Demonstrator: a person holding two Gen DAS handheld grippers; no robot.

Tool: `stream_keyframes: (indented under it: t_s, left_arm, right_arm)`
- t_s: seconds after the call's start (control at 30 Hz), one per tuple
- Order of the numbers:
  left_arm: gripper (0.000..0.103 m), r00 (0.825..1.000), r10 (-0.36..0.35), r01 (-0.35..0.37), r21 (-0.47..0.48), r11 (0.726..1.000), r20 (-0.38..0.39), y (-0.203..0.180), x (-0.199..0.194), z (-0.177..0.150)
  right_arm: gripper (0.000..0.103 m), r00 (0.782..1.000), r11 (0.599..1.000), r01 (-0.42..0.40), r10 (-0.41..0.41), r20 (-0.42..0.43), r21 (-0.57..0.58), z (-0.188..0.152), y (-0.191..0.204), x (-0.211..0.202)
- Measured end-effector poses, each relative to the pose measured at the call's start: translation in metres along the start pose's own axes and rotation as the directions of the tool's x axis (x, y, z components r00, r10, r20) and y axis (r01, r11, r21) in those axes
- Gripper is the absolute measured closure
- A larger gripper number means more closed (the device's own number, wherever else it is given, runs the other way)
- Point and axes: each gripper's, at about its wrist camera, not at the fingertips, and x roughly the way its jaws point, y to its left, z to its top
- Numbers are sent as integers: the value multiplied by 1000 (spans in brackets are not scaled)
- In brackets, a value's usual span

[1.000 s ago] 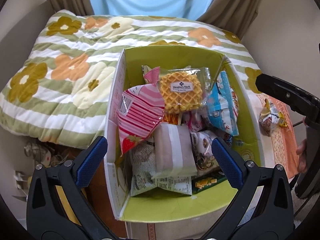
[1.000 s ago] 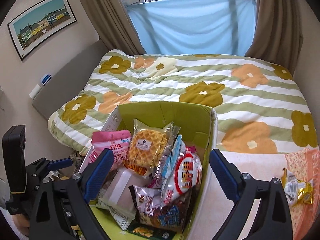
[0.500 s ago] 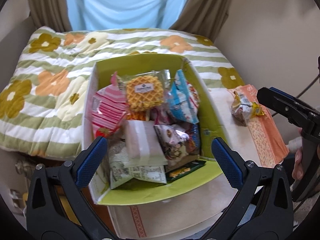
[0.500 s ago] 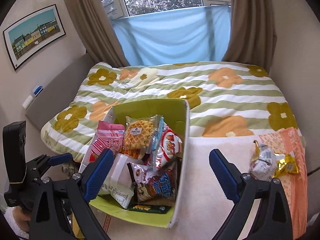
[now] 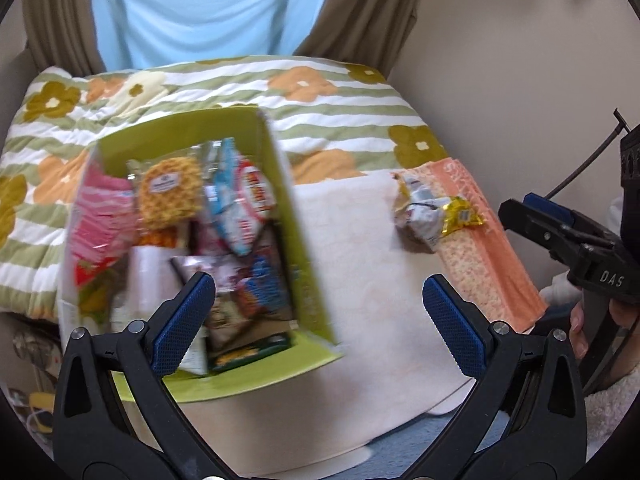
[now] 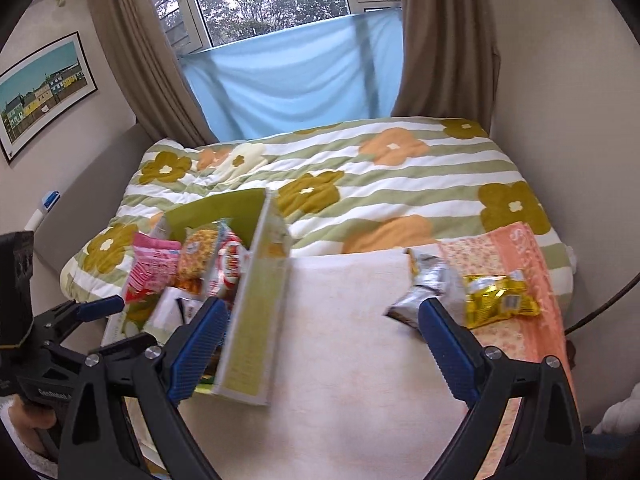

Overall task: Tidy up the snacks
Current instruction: 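Move both grippers back to the silver and yellow bags on the table, then grasp the silver MPM bag with the left gripper while the right grasps the yellow-gold bag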

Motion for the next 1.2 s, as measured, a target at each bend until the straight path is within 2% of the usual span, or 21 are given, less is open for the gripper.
stream_keyframes:
  t_s: [0.27, 0.4, 0.5, 0.6, 0.77, 1.0, 1.1, 1.2]
  left_arm:
    - [0, 999, -26, 26, 4, 1000, -40, -102, 61, 22]
    - [0, 997, -21, 20, -28, 999, -67, -134, 95, 32]
    - [0, 996, -3, -1, -45, 999, -89, -146, 121, 39]
    - [0, 992, -14, 7, -64, 998, -121, -152, 147, 46]
    - [0, 982, -25, 14, -62, 998, -189, -153, 194, 56]
    - [0, 966, -23, 17, -24, 1000, -258, -158, 250, 61]
    - [0, 956, -12, 11, -5, 1000, -292, -161, 269, 58]
    - [0, 949, 4, -4, -1, 1000, -316, -159, 284, 54]
  right_arm:
    - [8, 1000, 1000, 8, -7, -30, 17, 0, -106, -11]
    - [8, 998, 1000, 7, -7, -64, 7, 3, -154, -3]
    - [8, 995, 1000, -7, 5, -103, -20, 5, -183, 12]
    - [8, 989, 998, -31, 23, -143, -51, 7, -202, 31]
    - [8, 979, 989, -40, 11, -203, -140, 5, -219, 67]
    - [8, 960, 933, -73, -30, -279, -353, 0, -232, 121]
    - [8, 949, 889, -84, -65, -308, -450, -5, -235, 137]
    - [8, 940, 829, -115, -87, -330, -548, -13, -233, 148]
